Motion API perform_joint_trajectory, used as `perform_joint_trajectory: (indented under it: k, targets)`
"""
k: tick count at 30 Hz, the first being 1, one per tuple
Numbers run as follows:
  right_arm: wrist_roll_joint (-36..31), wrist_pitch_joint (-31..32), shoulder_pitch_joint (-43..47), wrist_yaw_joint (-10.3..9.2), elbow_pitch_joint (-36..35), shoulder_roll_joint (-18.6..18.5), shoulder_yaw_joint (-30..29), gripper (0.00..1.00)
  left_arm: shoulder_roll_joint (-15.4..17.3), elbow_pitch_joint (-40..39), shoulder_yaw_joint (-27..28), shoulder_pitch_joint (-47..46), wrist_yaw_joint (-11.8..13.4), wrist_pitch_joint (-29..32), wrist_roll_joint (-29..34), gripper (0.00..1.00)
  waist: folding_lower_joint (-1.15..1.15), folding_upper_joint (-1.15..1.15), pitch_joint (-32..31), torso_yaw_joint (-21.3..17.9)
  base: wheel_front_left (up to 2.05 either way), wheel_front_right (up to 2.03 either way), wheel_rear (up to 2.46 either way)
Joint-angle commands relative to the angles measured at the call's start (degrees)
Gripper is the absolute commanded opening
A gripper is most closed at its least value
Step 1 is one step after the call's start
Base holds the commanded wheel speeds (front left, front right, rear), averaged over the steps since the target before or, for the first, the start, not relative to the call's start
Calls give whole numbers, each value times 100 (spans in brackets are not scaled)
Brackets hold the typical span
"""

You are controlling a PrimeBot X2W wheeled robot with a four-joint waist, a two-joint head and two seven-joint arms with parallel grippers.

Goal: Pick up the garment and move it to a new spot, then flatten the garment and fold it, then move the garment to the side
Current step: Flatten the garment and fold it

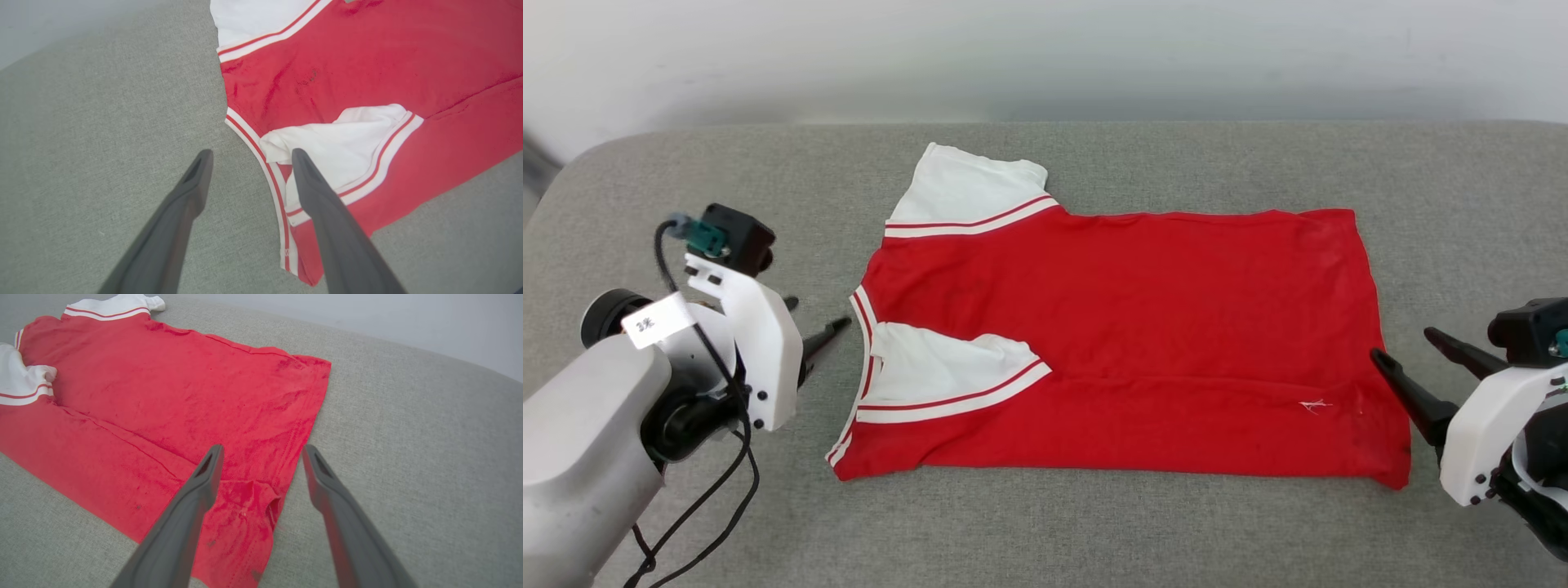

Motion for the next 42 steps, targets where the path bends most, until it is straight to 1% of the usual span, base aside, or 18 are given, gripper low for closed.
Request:
perform_joint_trajectory:
  k: [1, 4, 6, 9, 12, 16, 17, 22, 24, 25, 26, 27, 31, 34, 38, 42]
  targets:
    - [-34, 37, 74, -4, -37, 48, -13, 100, 62, -89, -49, -98, 23, 308, -91, 100, 0, 0, 7, -19, 0, 0, 0]
    - [-68, 110, 59, -4, -92, 97, -9, 100, 158, -256, -221, -144, 9, 1106, -305, 100, 0, 0, 36, -75, 0, 0, 0]
    - [-77, 183, 58, -4, -113, 127, 13, 100, 200, -343, -301, -183, 37, 1511, -425, 100, 0, 0, 72, -125, 0, 0, 0]
    - [-50, 309, 10, -4, -143, 163, 48, 100, 204, -387, -421, -174, 106, 2032, -579, 100, 0, 0, 150, -187, 0, 0, 0]
    - [-44, 387, -78, -4, -161, 180, 66, 100, 163, -325, -574, -194, 151, 2393, -586, 100, 0, 0, 241, -248, 0, 0, 0]
    - [-48, 447, -170, -4, -169, 230, 150, 100, 65, -56, -744, -119, 186, 2711, -626, 100, 0, 0, 360, -346, 0, 0, 0]
    - [-49, 463, -280, -4, -170, 266, 223, 100, 13, 182, -879, -8, 145, 2860, -633, 100, 0, 0, 432, -429, 0, 0, 0]
    - [-17, 441, -426, -4, -110, 297, 334, 100, -189, 555, -1037, 344, 52, 2763, -712, 100, 0, 0, 455, -522, 0, 0, 0]
    - [-12, 440, -460, -4, -122, 280, 357, 100, -217, 617, -1061, 390, 9, 2735, -726, 100, 0, 0, 447, -527, 0, 0, 0]
    - [2, 445, -492, -3, -135, 254, 377, 100, -242, 669, -1072, 416, -27, 2702, -731, 81, 0, 0, 430, -529, 0, 0, 0]
    - [2, 448, -521, -4, -143, 211, 382, 100, -259, 693, -1080, 444, -51, 2673, -745, 8, 0, 0, 401, -522, 0, 0, 0]
    - [5, 462, -559, -4, -146, 157, 377, 100, -266, 700, -1080, 453, -88, 2638, -747, 0, 0, 0, 364, -510, 0, 0, 0]
    - [11, 721, -785, -3, -289, -136, 540, 100, -196, 604, -974, 330, -164, 2410, -723, 0, 0, 0, 210, -461, 0, 0, 0]
    - [132, 1202, -1007, -4, -484, -473, 767, 100, -94, 423, -909, 222, -203, 2249, -673, 0, 0, 0, 102, -413, 0, 0, 0]
    - [482, 2181, -1297, -4, -712, -886, 1113, 100, 66, 154, -886, 107, -233, 2111, -577, 0, 0, 0, 19, -360, 0, 0, 0]
    - [892, 3200, -1492, -4, -688, -1054, 1319, 100, 162, -137, -876, 115, -251, 1985, -514, 0, 0, 0, 35, -329, 0, 0, 0]
